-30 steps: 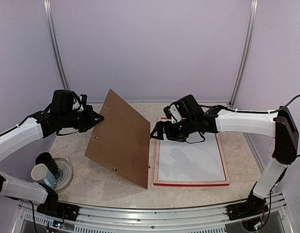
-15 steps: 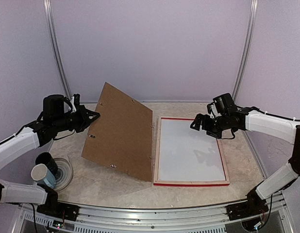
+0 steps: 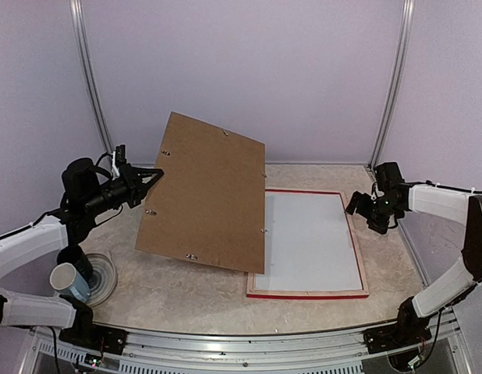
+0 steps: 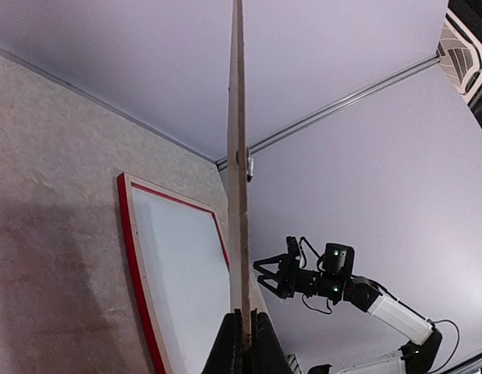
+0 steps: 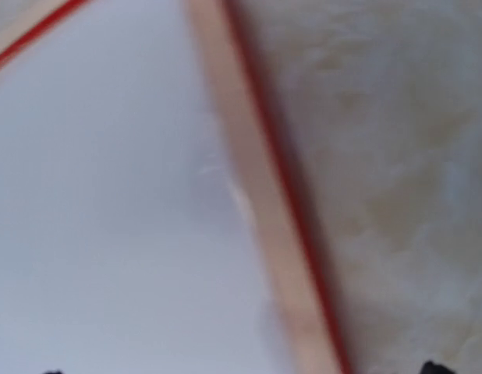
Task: Put the photo into the frame
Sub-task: Adjust the frame body at the center of the board.
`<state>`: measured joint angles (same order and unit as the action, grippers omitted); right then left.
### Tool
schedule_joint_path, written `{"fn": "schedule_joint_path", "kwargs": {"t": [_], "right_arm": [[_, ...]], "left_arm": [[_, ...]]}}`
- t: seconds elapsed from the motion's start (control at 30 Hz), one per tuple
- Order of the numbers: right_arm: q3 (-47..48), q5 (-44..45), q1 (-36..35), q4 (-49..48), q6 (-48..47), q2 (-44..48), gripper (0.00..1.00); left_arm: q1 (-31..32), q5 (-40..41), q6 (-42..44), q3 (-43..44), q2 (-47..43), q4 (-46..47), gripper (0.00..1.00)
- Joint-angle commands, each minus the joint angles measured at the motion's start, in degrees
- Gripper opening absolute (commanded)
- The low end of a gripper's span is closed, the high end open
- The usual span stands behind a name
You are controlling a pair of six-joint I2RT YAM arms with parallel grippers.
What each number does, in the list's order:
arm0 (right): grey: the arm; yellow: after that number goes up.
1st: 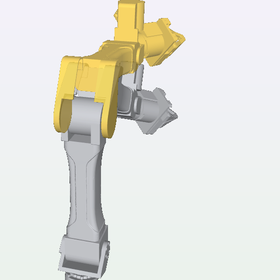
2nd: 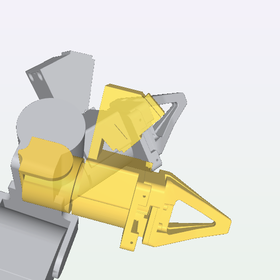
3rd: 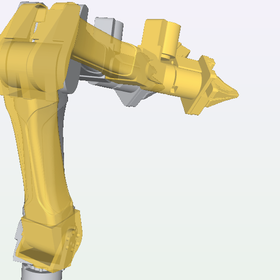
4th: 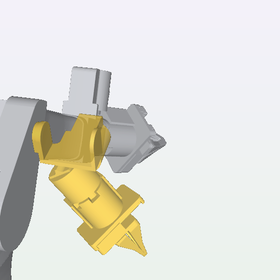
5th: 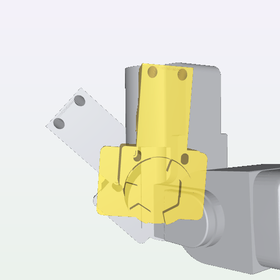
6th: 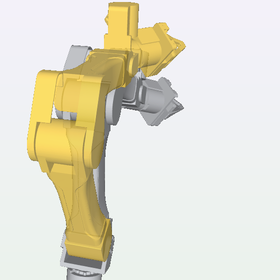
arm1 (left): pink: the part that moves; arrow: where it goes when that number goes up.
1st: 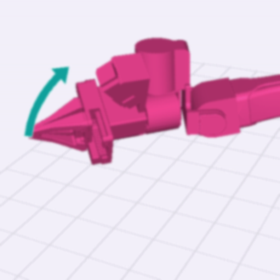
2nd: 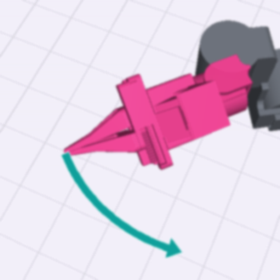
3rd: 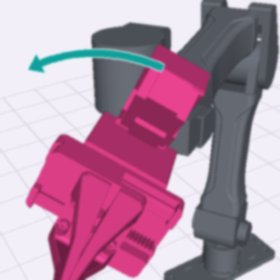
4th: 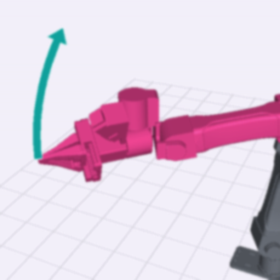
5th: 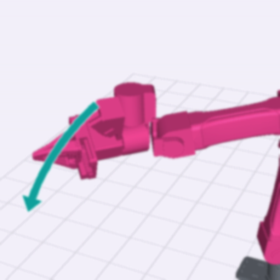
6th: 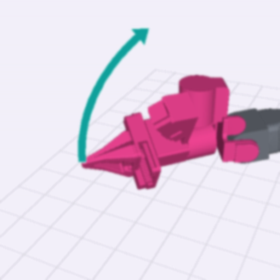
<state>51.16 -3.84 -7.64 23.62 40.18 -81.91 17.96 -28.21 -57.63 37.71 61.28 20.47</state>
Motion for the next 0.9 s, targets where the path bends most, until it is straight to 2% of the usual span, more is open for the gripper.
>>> {"fn": "schedule_joint_path", "kwargs": {"t": [0.0,0.2,0.5,0.87], "right_arm": [[-0.95,-0.24,2.09,-3.52,0.6,-4.48,0.99],[-0.15,-5.37,2.62,-8.98,-0.34,-11.33,0.99],[0.58,-12.74,1.89,-14.41,-4.31,-15.93,0.97],[2.4,-12.17,-7.16,-16.4,-6.63,-19.17,0.95]], "left_arm": [[0.64,-2.73,-6.16,-2.14,2.18,17.67,0.0],[2.96,-1.95,-8.98,-5.61,5.46,29.2,0.0],[6.31,0.37,-9.43,-7.35,11.0,34.25,0.0],[7.53,3.95,-10.84,-10.74,14.72,38.25,0.0]]}}
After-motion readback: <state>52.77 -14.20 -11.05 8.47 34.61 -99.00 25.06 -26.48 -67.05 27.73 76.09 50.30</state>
